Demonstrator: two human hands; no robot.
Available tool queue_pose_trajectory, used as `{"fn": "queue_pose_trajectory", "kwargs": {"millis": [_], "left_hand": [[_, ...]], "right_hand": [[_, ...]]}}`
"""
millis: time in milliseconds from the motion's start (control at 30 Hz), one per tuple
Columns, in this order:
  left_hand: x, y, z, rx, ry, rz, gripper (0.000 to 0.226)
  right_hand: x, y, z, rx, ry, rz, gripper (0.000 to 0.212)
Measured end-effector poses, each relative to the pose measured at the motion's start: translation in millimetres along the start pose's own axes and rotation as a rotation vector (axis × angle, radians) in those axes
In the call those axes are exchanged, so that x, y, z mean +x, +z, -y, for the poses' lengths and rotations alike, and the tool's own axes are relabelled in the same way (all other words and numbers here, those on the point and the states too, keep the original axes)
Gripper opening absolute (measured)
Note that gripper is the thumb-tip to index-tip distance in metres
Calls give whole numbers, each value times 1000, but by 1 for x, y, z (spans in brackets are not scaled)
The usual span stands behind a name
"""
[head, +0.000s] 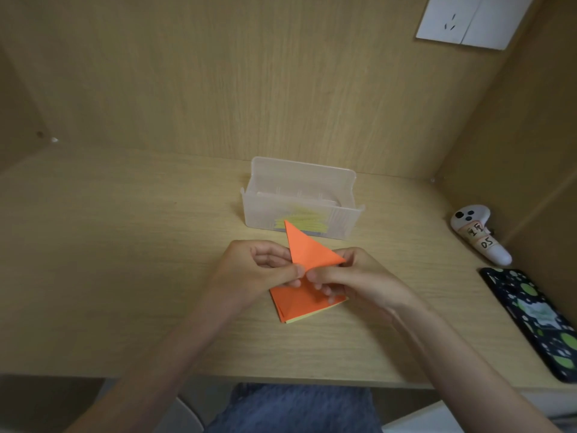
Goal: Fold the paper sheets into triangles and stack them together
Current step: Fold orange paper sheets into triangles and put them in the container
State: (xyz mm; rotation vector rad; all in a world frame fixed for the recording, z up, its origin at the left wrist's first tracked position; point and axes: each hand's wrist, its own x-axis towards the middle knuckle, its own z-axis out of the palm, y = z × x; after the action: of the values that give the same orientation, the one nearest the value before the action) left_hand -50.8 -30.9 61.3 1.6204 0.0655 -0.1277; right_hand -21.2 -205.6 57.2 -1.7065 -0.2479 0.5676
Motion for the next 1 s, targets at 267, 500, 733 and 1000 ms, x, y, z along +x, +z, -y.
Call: {"fn": "queue_pose_trajectory", "kwargs": {"millis": [267,500,733,1000], "left_hand": [[1,-2,5,99,2,-13,13],[-1,-5,3,88,-22,-10,13],[1,-7,4,92,-41,5,13],[3,-9,5,131,-53,10,12]], "right_hand": [[0,8,4,-150,-40,-89,22],[1,4,2,-176,-58,-113,21],[2,-3,-3,-124,-59,-118,25],[3,-12,-7,-102,-45,-137,23]]}}
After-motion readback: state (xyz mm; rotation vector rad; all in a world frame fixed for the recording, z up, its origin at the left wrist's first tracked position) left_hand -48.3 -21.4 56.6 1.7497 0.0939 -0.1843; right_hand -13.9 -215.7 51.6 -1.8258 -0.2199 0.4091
